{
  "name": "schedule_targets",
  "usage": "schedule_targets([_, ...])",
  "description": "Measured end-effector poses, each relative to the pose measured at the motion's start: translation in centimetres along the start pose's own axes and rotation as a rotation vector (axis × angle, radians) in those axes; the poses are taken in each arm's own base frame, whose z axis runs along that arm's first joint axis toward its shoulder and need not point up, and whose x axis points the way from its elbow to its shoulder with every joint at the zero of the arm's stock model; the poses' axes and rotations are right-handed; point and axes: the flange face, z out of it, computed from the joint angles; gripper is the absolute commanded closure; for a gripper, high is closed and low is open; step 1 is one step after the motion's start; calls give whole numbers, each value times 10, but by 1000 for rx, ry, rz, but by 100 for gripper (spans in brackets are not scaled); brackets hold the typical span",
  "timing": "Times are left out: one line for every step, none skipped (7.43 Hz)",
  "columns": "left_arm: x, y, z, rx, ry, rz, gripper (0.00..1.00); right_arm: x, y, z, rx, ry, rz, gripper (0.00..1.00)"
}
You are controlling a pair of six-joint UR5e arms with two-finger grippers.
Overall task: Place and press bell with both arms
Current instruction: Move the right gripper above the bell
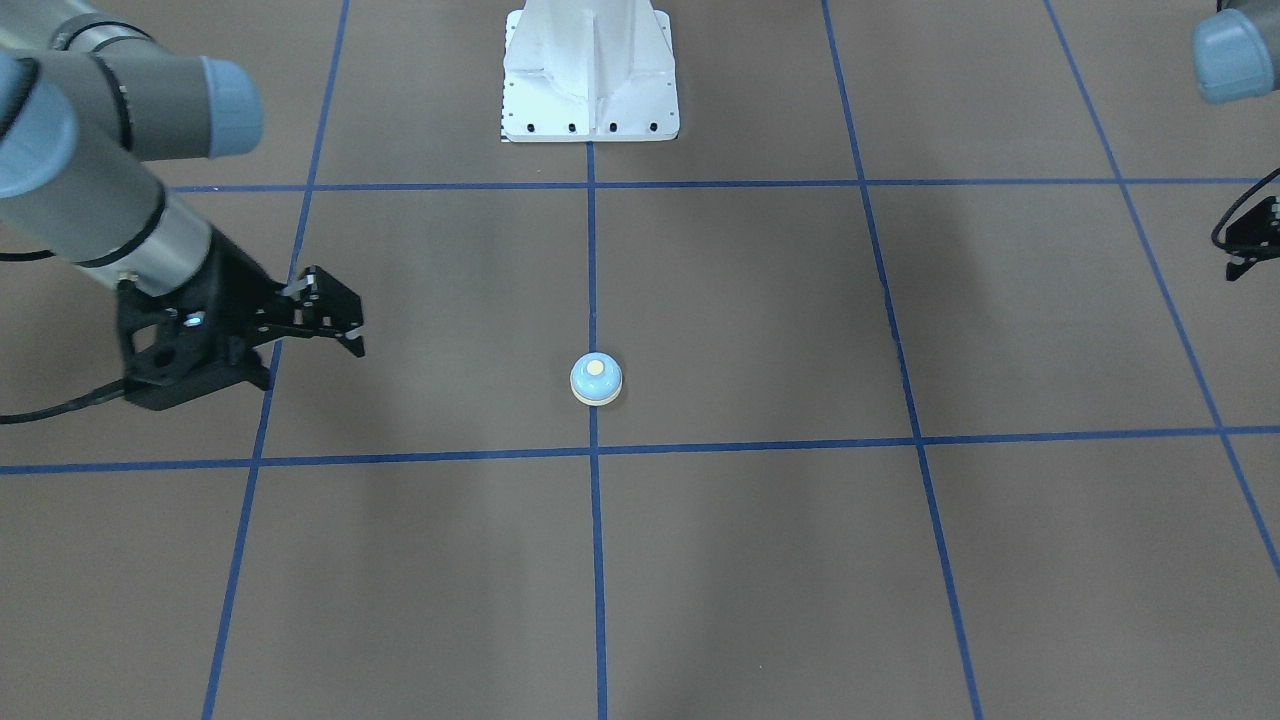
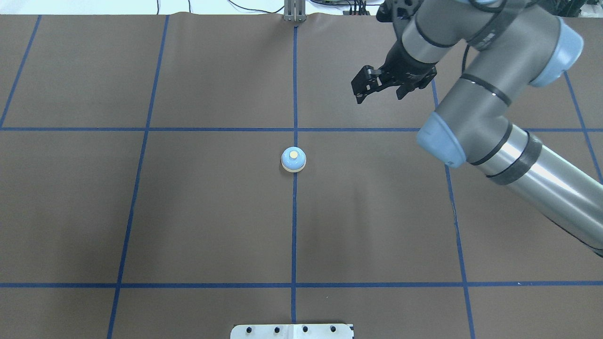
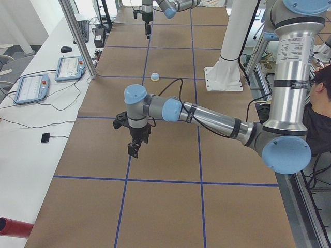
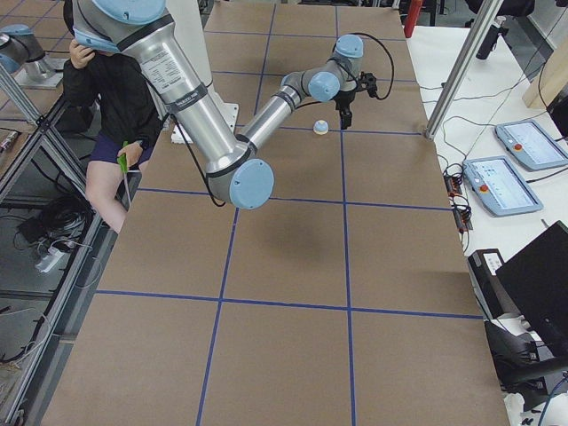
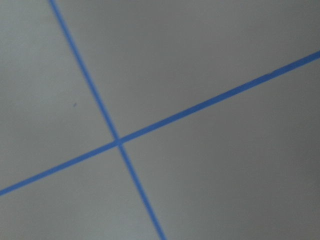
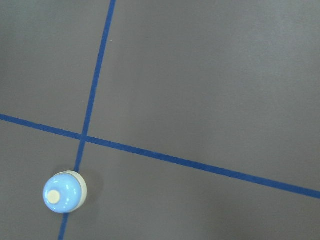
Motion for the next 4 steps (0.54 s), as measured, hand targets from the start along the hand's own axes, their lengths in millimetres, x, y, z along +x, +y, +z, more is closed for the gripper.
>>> schedule_targets([-13,35,9,4,48,-44,0,-44,0,9,-2,23,17,0])
schedule_targets([-22,63,12,11,110,-96,0,-83,-4,20,-3,42,35,2])
schedule_targets([-28,80,9,25,151,-137,0,-118,-9,36,-5,64,43,24])
schedule_targets([-31,88,7,34,175,-159,0,-153,-17,53,-12,88,55,62])
